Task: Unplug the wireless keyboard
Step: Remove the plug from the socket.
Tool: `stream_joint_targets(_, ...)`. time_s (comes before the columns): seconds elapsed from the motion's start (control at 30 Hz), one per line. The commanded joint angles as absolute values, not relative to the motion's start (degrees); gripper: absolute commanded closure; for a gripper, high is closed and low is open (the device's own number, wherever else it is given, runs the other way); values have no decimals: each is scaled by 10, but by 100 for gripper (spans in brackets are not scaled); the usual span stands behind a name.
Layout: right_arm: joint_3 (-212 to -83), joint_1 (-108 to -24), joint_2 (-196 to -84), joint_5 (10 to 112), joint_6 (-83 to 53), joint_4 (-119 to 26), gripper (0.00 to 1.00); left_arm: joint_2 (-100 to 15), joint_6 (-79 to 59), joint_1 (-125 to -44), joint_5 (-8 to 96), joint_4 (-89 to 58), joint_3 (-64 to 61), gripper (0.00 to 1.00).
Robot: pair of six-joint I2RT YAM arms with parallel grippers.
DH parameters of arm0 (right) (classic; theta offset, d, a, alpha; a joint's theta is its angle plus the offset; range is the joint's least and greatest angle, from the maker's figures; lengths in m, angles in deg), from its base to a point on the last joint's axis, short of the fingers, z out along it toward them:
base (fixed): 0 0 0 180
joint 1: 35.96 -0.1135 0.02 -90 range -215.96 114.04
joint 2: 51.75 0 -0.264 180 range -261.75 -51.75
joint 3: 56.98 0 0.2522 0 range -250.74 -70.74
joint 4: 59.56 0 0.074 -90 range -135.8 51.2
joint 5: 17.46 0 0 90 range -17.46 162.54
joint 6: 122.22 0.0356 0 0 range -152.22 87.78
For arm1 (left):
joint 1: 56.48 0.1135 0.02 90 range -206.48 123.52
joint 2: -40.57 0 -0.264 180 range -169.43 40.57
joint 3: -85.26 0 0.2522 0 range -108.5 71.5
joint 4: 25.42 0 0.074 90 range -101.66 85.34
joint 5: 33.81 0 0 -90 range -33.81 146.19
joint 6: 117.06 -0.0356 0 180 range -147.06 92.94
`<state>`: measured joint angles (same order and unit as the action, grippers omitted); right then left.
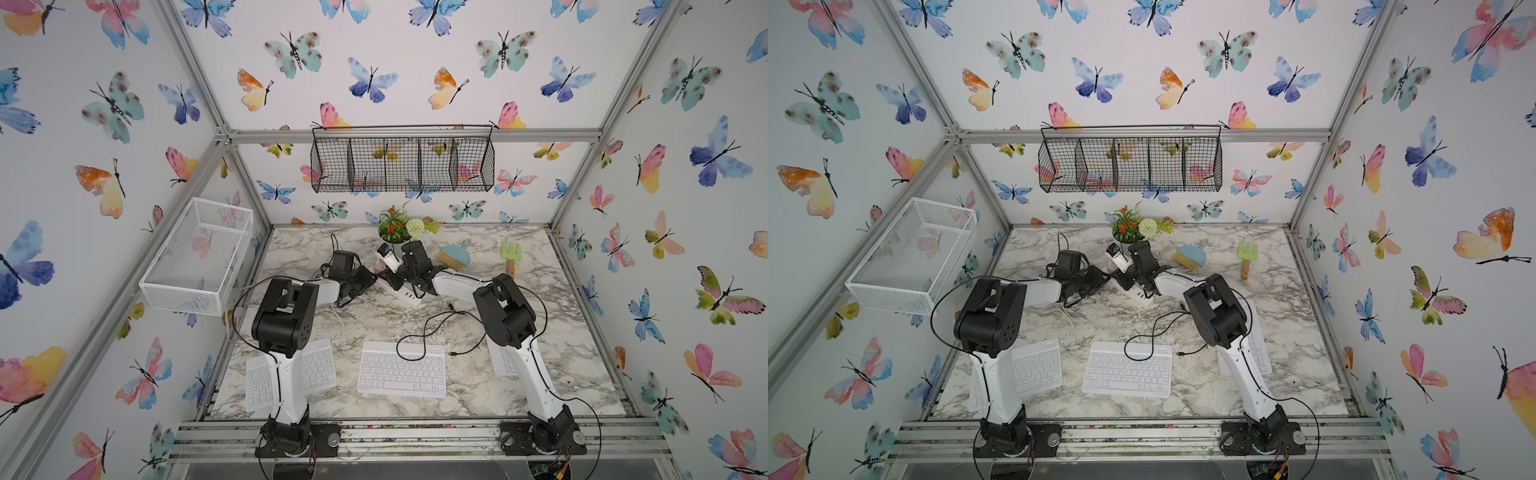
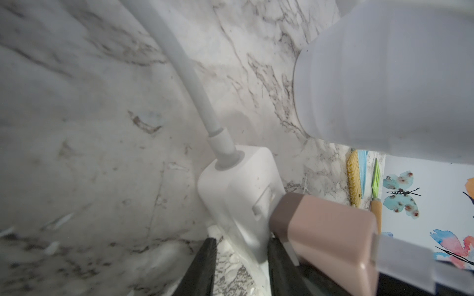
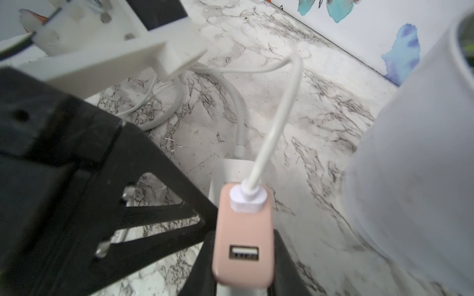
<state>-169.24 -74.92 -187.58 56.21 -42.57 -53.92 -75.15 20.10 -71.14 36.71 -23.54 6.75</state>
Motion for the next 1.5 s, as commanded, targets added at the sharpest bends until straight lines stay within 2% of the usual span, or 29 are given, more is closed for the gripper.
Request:
stream_joint_targets(0.0,-1700,-750,-1880,592,-431,-544,82,-781,185,-710,379,-177,82,65)
stream_joint_targets(0.33,-1650,-781,-1838,643,-504,-613,84,-783,178,-712,382,-167,87,65)
stream_joint_targets(0.43,-1667,-777,-1835,614,-478,-592,85,-779,175,-714,384,-163,92,65)
stream_joint_targets(0.6,-1686,-737,-1833,484,-354,-594,86,-783,168,-715,380,-155,91,65)
stream_joint_targets(0.83,-1694,-731,-1820,420,-350,-587,86,-786,167,-716,382,-160,101,65)
stream_joint_targets(1.03,-1663,-740,-1795,460,-396,-600,86,-791,167,-720,382,-159,101,65)
stream_joint_targets(1.3,-1587,-796,-1753,531,-556,-652,86,-794,163,-720,387,-150,95,65)
stream_joint_targets(1.47,-1572,-798,-1743,528,-545,-671,86,-796,162,-720,388,-150,97,65)
